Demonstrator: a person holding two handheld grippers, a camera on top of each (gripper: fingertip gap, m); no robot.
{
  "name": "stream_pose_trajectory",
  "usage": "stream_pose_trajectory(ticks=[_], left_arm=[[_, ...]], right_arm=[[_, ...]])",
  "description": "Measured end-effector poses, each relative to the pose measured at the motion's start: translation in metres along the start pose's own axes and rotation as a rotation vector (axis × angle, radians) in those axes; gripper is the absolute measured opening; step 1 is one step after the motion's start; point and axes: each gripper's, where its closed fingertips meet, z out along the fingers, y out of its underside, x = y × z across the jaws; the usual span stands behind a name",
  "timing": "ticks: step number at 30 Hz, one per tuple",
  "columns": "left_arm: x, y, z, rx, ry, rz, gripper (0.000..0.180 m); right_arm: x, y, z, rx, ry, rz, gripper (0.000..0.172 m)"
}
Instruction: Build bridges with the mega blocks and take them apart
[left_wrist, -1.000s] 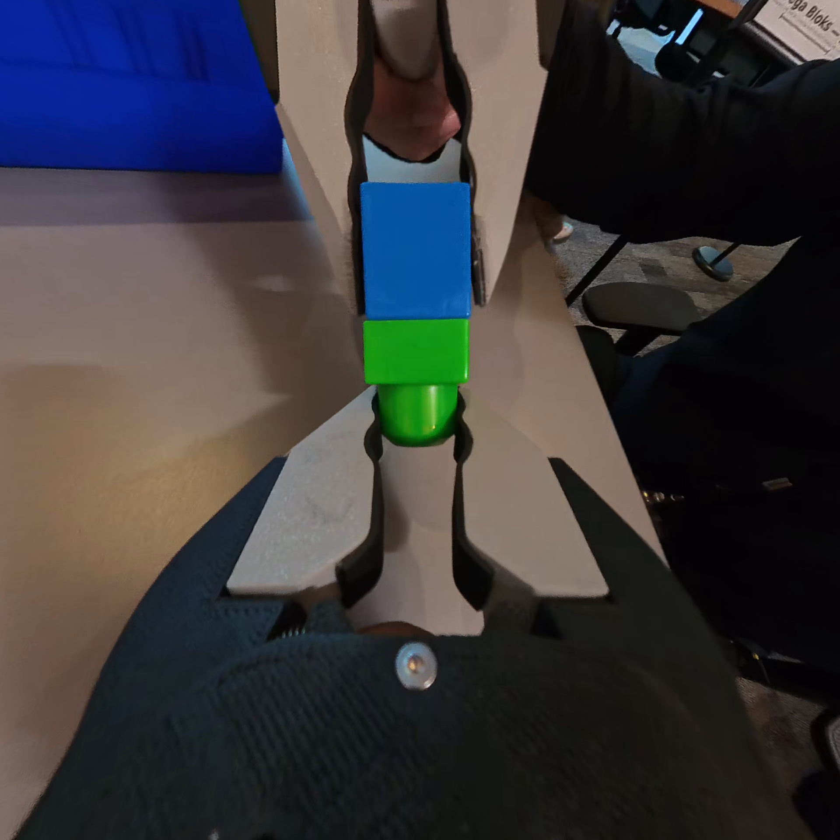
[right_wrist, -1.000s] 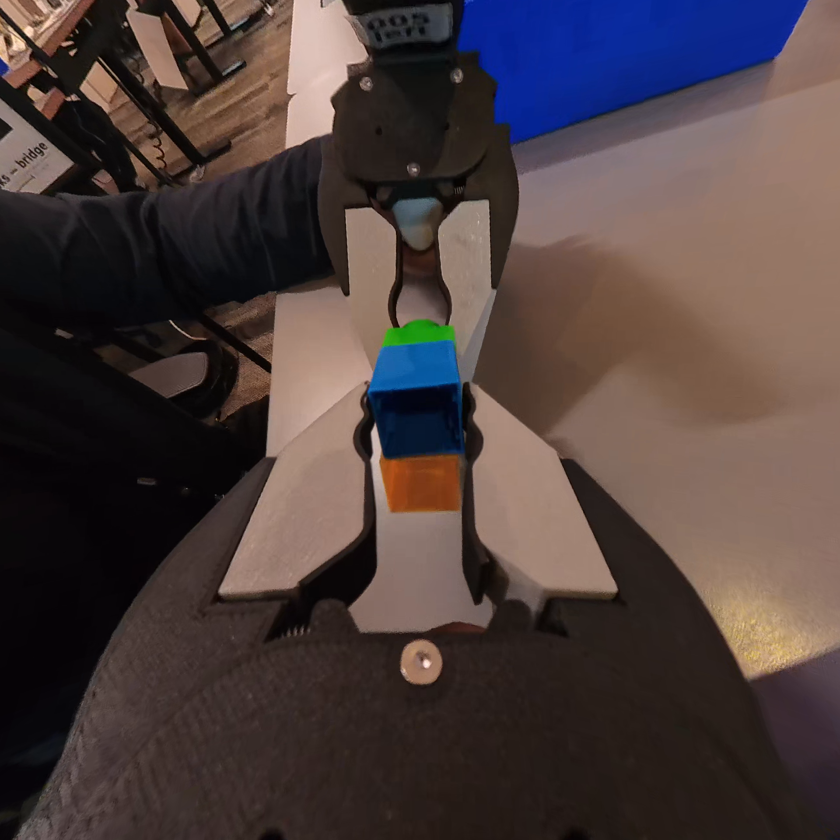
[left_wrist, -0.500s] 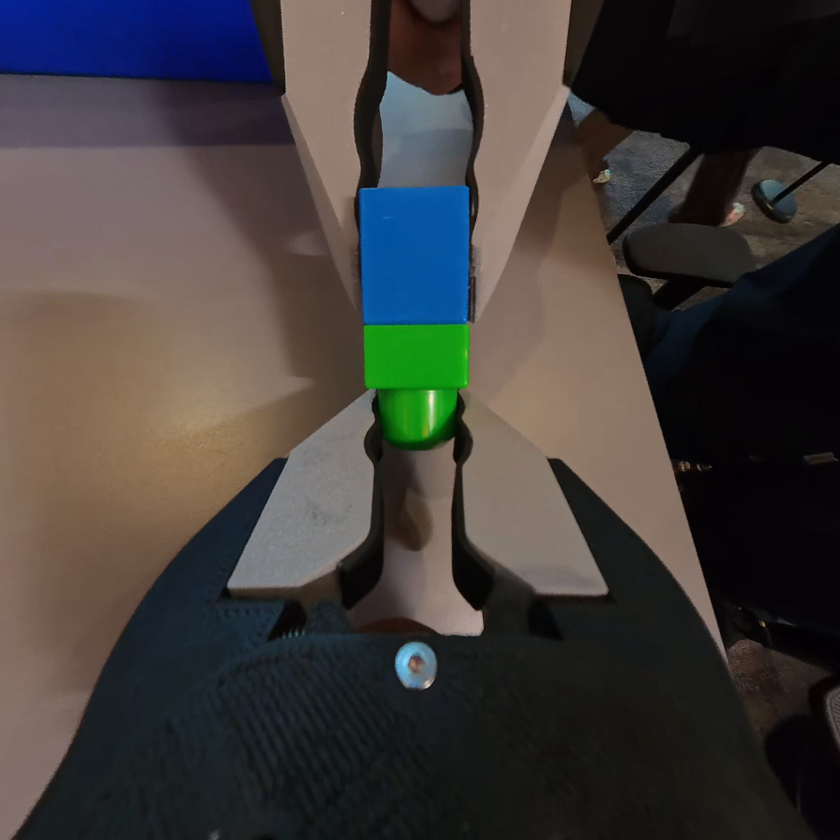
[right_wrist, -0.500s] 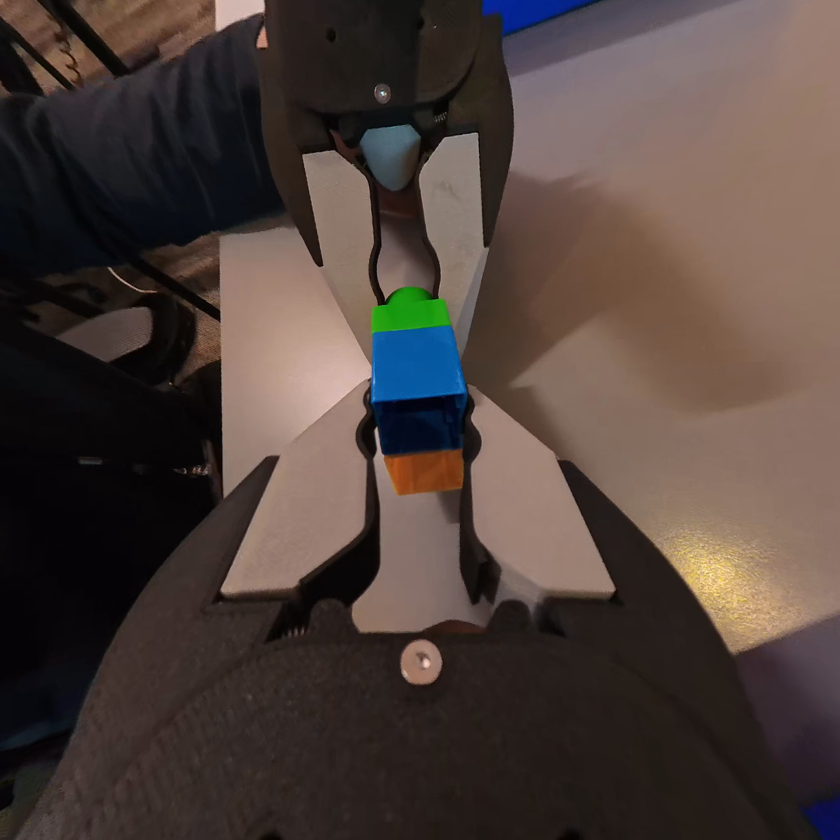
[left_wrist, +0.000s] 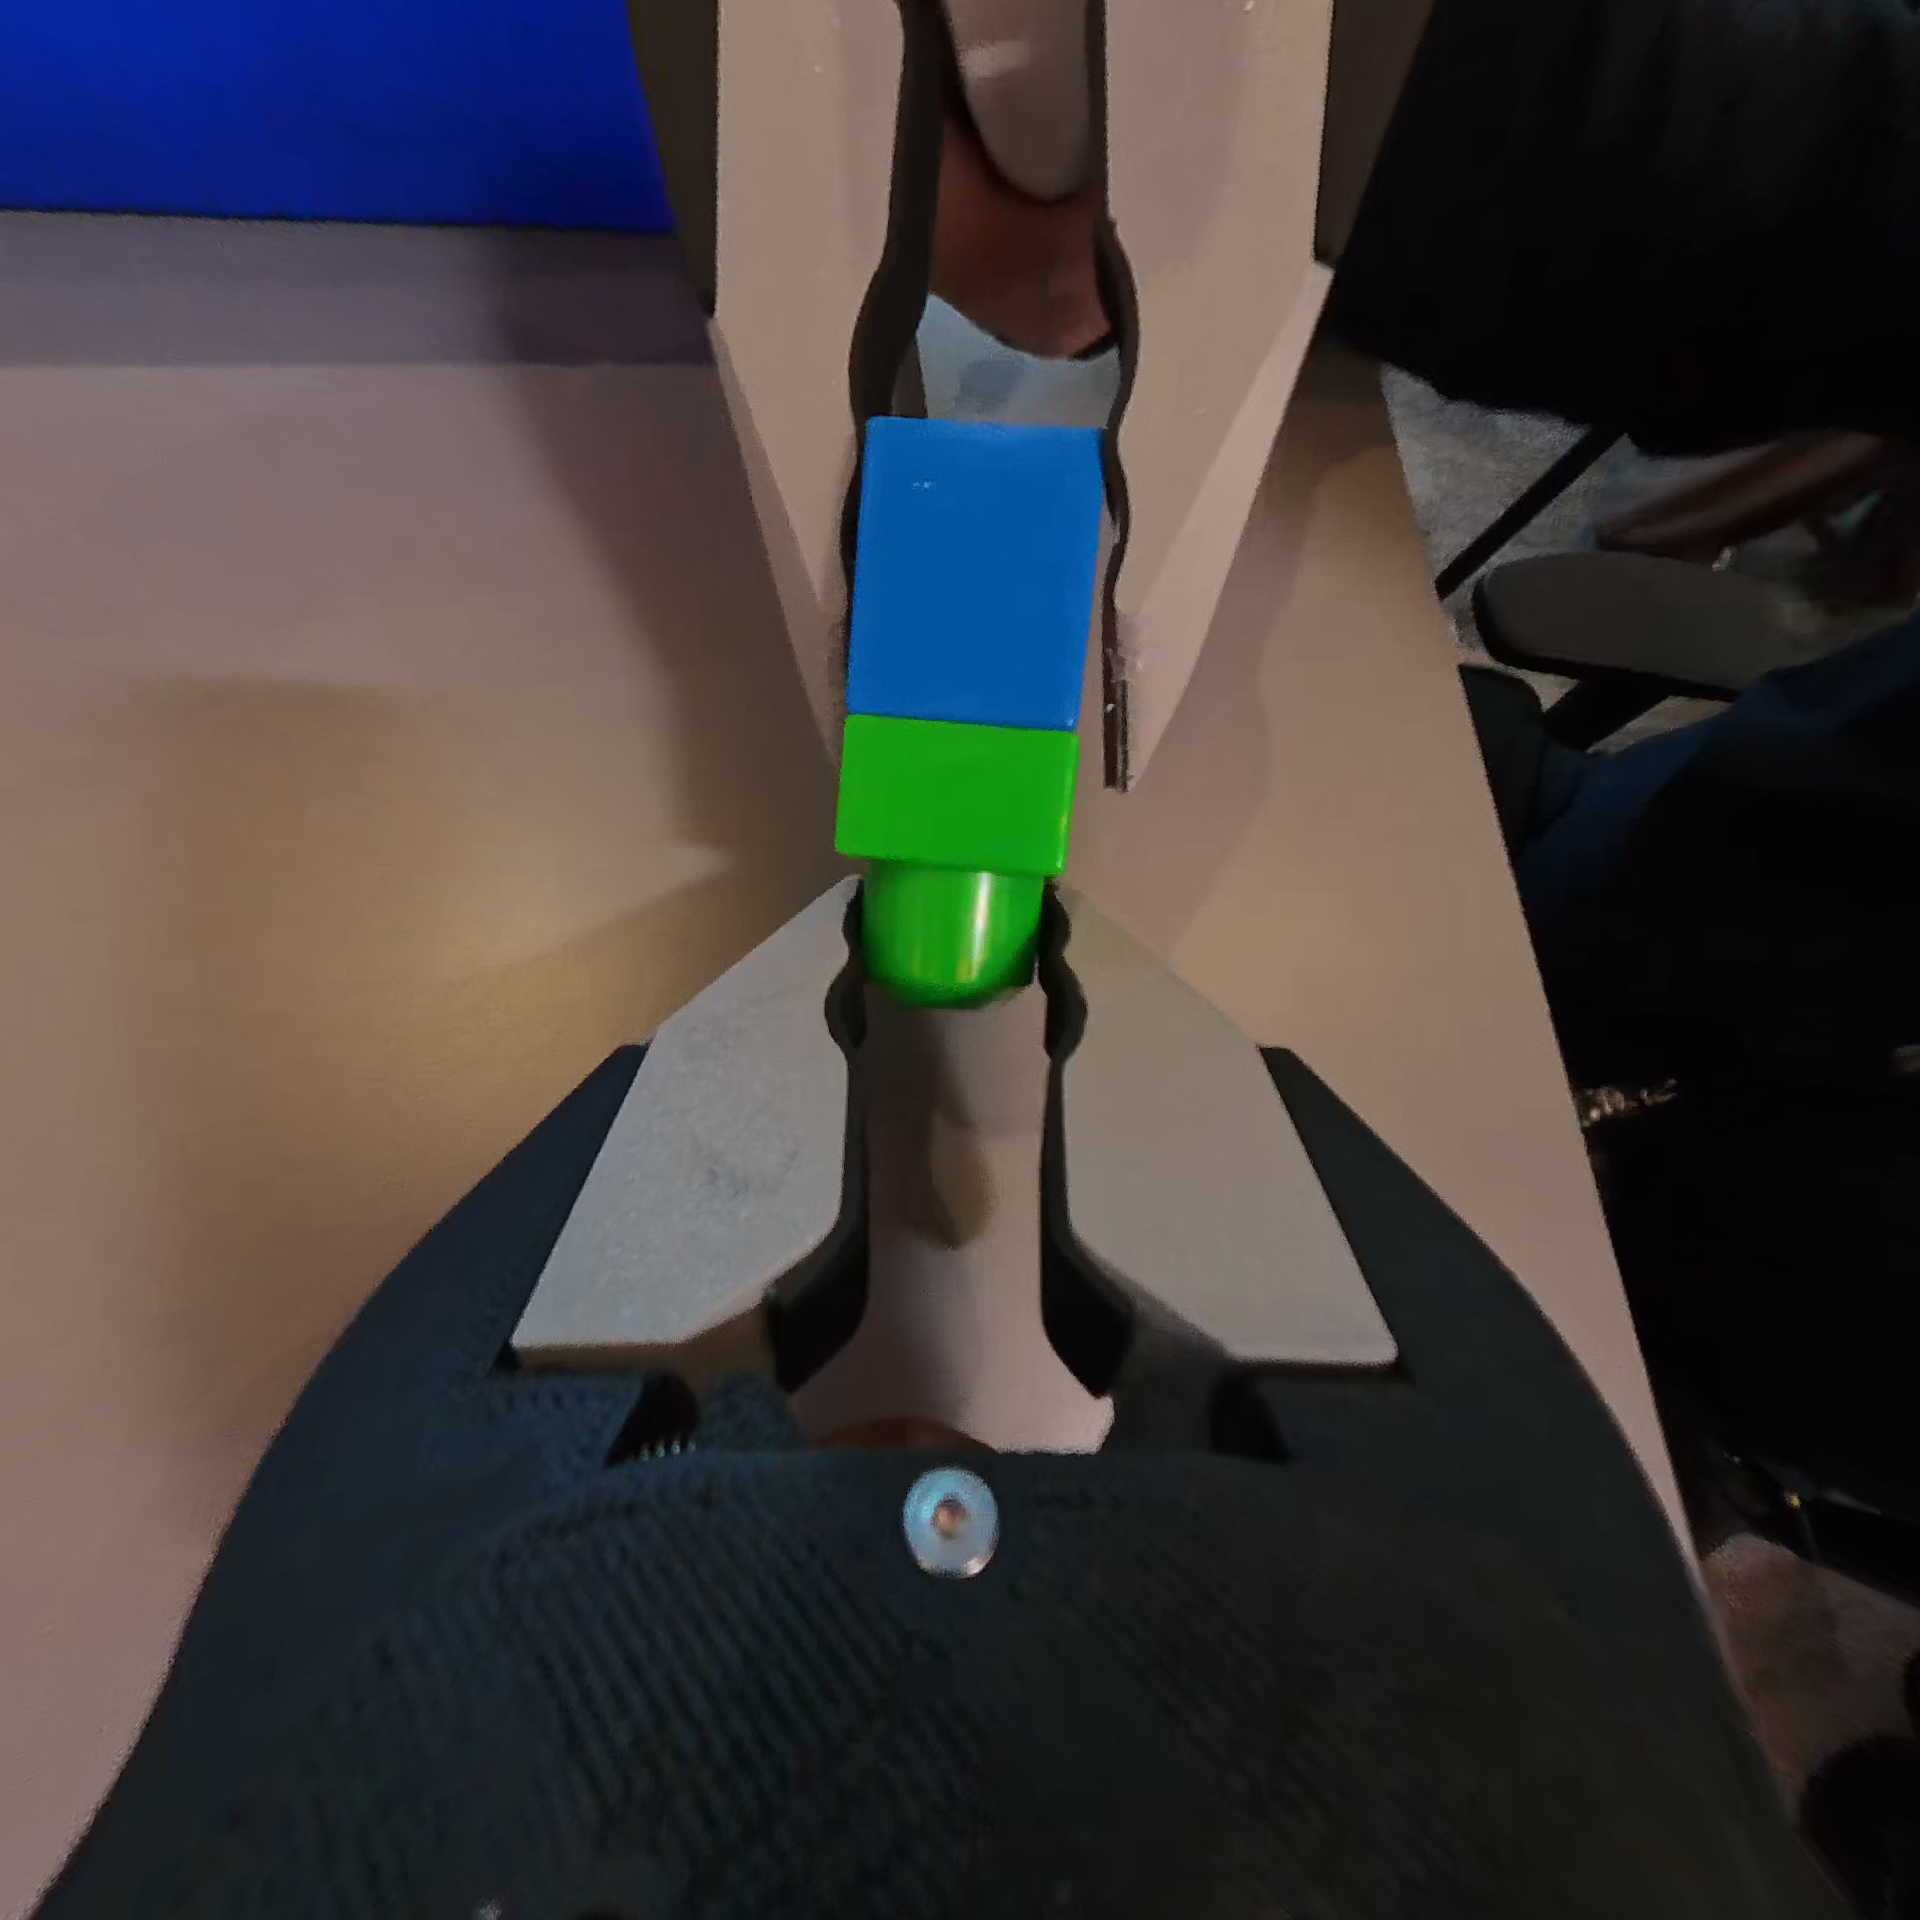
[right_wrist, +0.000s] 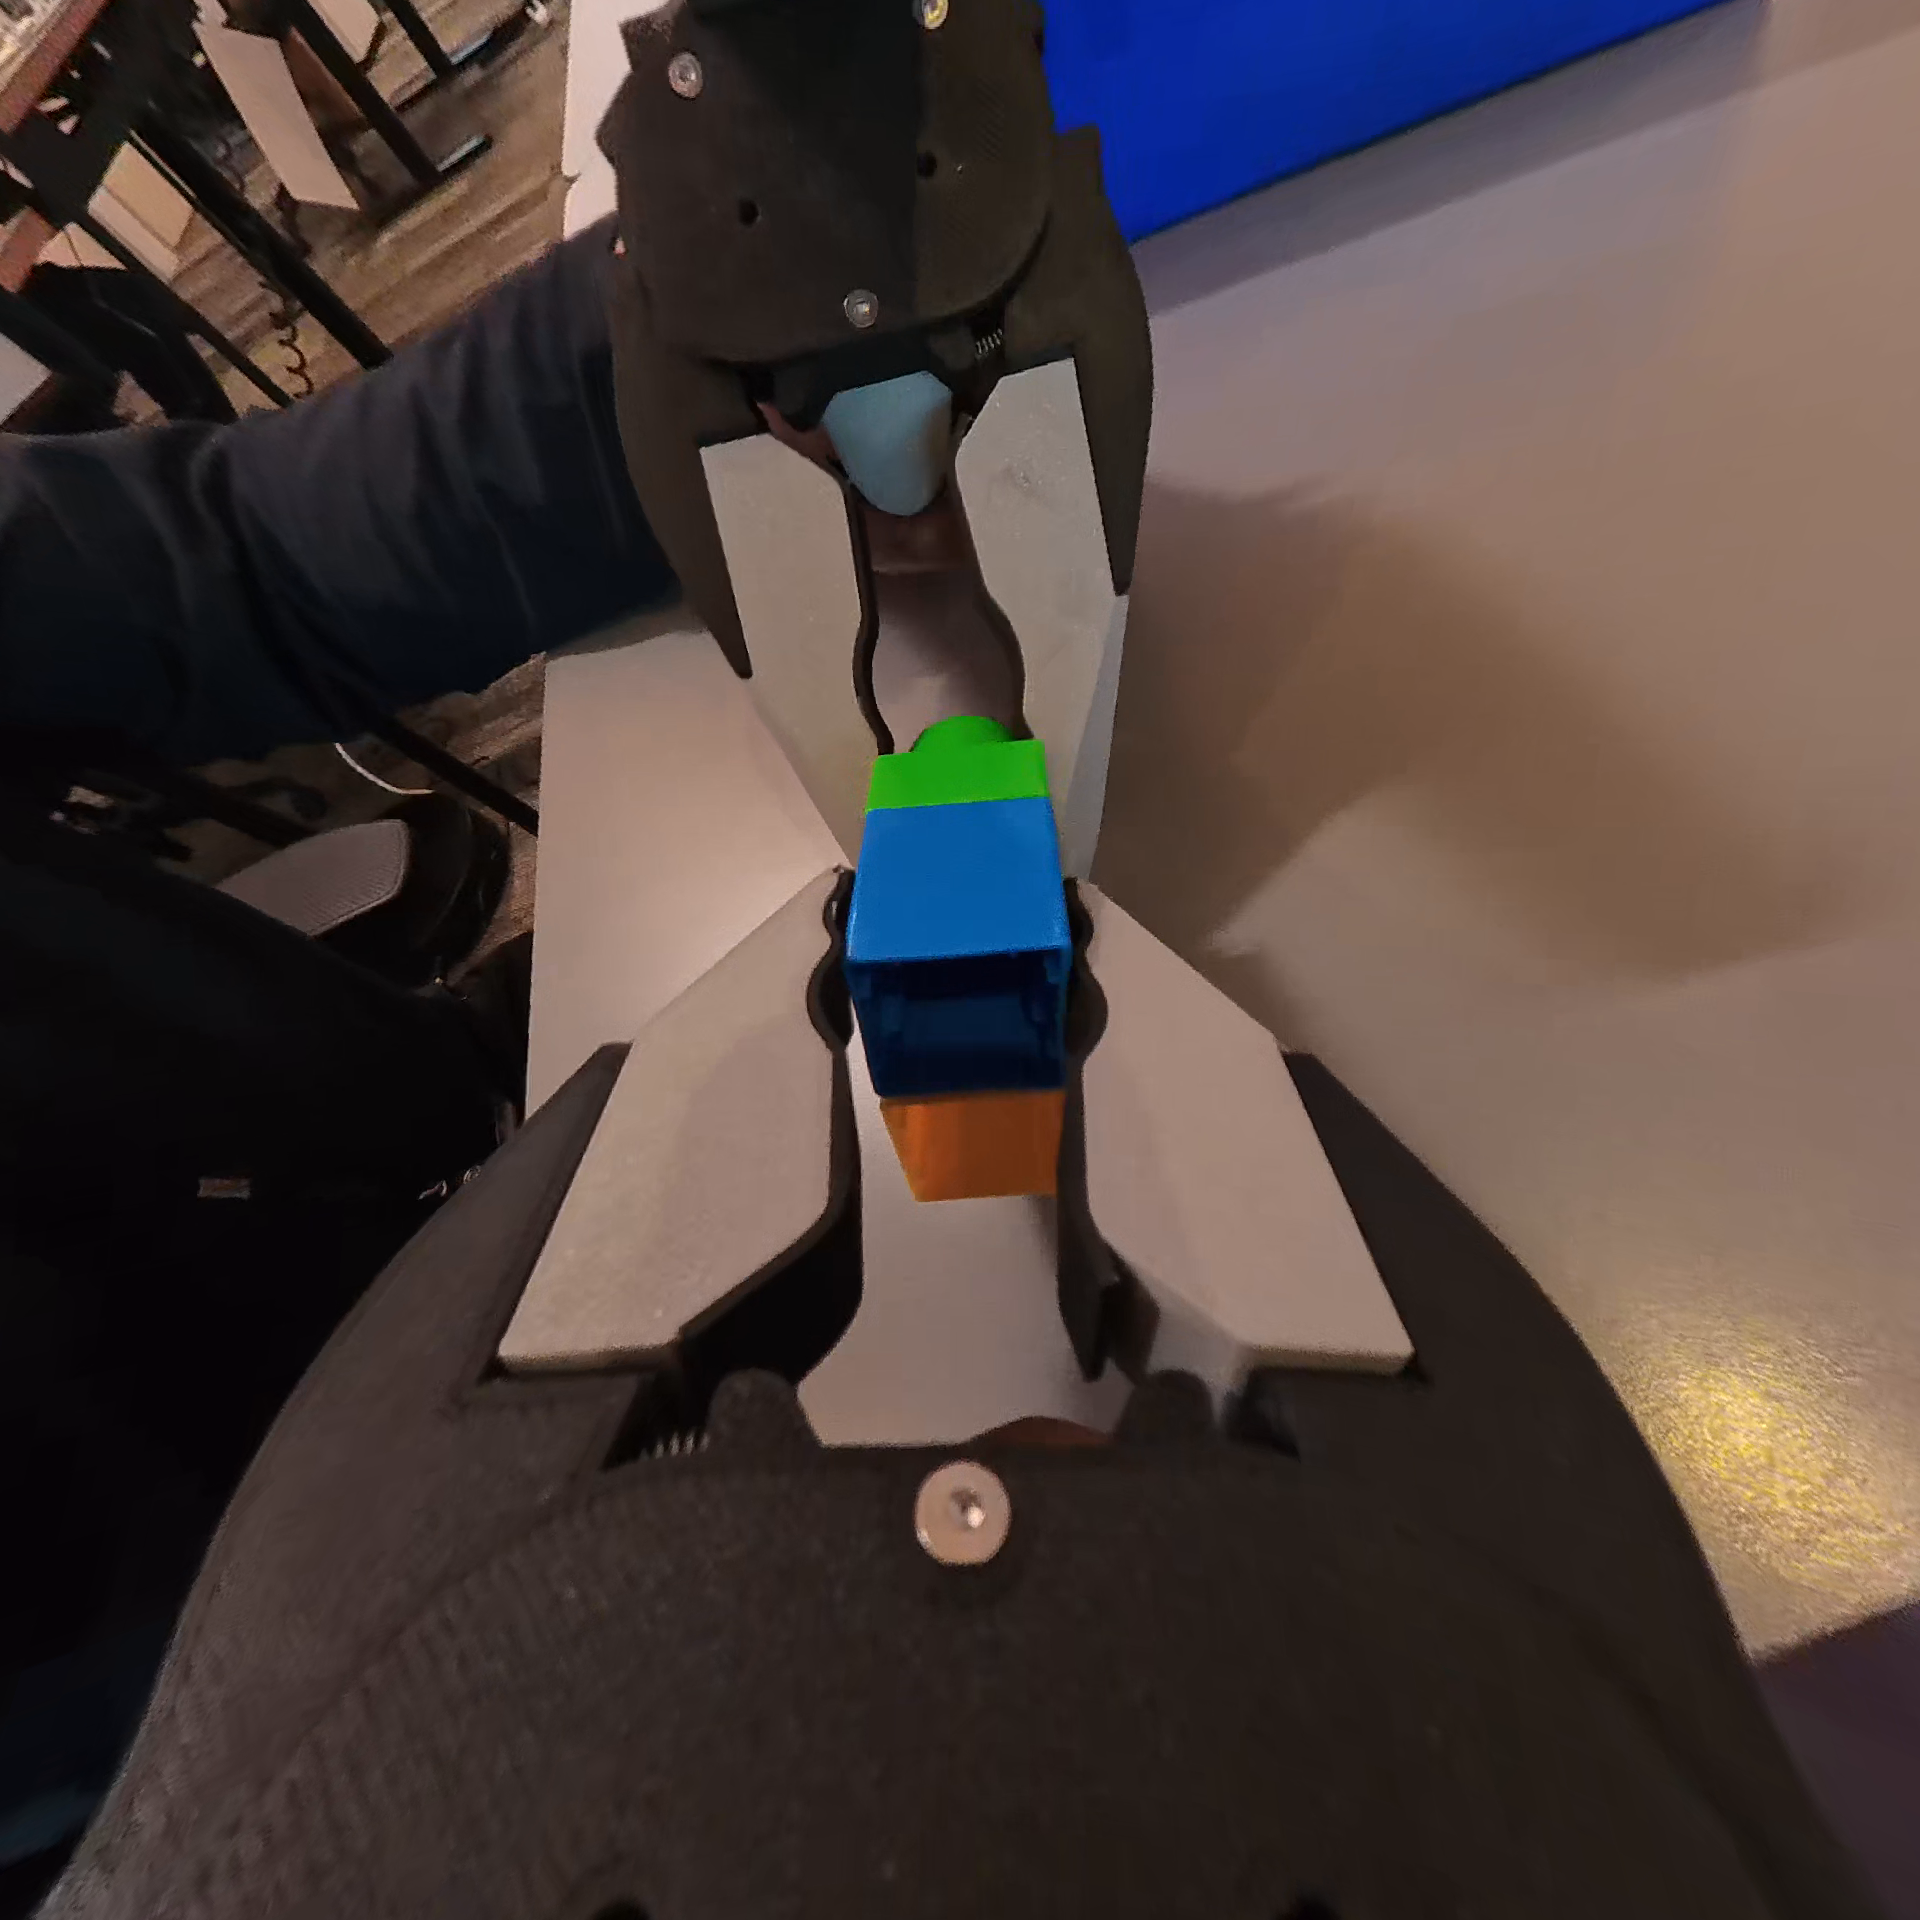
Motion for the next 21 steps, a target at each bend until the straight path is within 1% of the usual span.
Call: stream_pose_trajectory(ticks=[4,7,10,11,13,16,17,18,21], left_arm=[[-0.008,-0.018,-0.017,0.122,-0.035,-0.030,0.036],[-0.018,-0.029,-0.031,0.218,-0.063,-0.067,0.039],[-0.014,-0.044,-0.034,0.336,0.021,-0.132,0.040],[-0.010,-0.052,-0.032,0.378,0.066,-0.151,0.041],[-0.001,-0.065,-0.028,0.435,0.127,-0.157,0.042],[0.003,-0.078,-0.032,0.505,0.109,-0.113,0.044],[0.004,-0.079,-0.033,0.507,0.103,-0.105,0.044],[0.004,-0.078,-0.034,0.506,0.096,-0.095,0.042],[0.002,-0.076,-0.037,0.514,0.068,-0.060,0.007]], right_arm=[[0.002,-0.018,-0.021,0.135,-0.017,0.035,0.035],[0.006,-0.045,-0.048,0.333,-0.029,0.067,0.035],[0.000,-0.080,-0.077,0.598,-0.094,0.049,0.035],[-0.002,-0.087,-0.081,0.656,-0.107,0.050,0.035],[0.002,-0.093,-0.076,0.696,-0.068,0.053,0.036],[0.001,-0.093,-0.064,0.699,-0.069,0.060,0.036],[0.001,-0.093,-0.063,0.712,-0.069,0.059,0.036],[-0.001,-0.094,-0.063,0.721,-0.079,0.059,0.036],[-0.005,-0.092,-0.062,0.728,-0.131,0.077,0.036]])
